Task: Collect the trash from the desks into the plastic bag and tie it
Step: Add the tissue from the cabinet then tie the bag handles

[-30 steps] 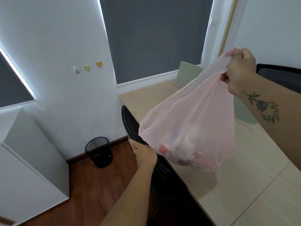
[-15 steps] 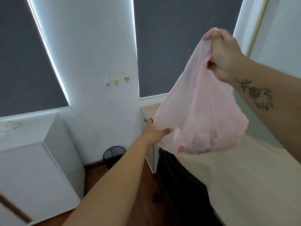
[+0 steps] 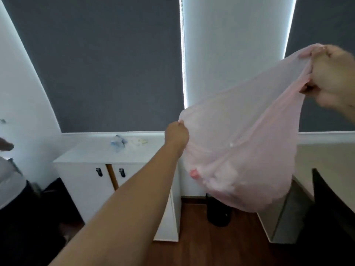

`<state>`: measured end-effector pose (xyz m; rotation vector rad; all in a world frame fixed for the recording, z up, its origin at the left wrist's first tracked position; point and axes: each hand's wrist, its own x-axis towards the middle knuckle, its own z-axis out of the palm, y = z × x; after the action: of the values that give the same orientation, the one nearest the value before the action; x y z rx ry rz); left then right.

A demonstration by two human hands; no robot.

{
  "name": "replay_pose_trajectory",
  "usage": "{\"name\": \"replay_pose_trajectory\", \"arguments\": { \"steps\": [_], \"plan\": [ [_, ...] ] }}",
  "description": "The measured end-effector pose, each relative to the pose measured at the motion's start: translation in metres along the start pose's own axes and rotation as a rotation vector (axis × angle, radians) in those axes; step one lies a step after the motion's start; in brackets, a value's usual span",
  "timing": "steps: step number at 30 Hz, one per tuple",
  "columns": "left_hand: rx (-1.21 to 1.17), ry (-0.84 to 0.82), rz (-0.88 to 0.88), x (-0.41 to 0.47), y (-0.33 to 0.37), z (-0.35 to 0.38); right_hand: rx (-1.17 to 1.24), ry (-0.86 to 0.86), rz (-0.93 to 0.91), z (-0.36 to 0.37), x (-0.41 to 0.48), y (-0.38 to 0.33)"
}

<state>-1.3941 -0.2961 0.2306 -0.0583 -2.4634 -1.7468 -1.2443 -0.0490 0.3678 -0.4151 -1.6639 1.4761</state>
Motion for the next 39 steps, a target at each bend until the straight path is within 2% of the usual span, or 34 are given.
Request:
{"name": "replay_pose_trajectory", "arguments": {
  "steps": [4, 12, 19, 28, 34, 39],
  "plan": [
    [0.124, 0.148, 0.062, 0.046, -0.028, -0.102, 0.018, -0.086, 0.098, 0.098, -0.013, 0.043],
    [0.266, 0.468, 0.047, 0.123, -0.1, -0.268, -0.034, -0.329, 0.201, 0.292, -0.036, 0.116],
    [0.408, 0.642, -0.031, 0.203, -0.133, -0.349, -0.098, -0.568, 0.182, 0.445, -0.04, 0.177],
    [0.411, 0.912, -0.135, 0.329, -0.15, -0.431, -0.078, -0.947, 0.21, 0.656, -0.021, 0.221],
    [0.446, 1.053, -0.021, 0.412, -0.153, -0.48, 0.065, -0.955, 0.205, 0.773, -0.012, 0.23],
    [0.435, 1.075, 0.064, 0.477, -0.165, -0.495, 0.158, -0.911, 0.373, 0.85, 0.007, 0.237]
  ]
}}
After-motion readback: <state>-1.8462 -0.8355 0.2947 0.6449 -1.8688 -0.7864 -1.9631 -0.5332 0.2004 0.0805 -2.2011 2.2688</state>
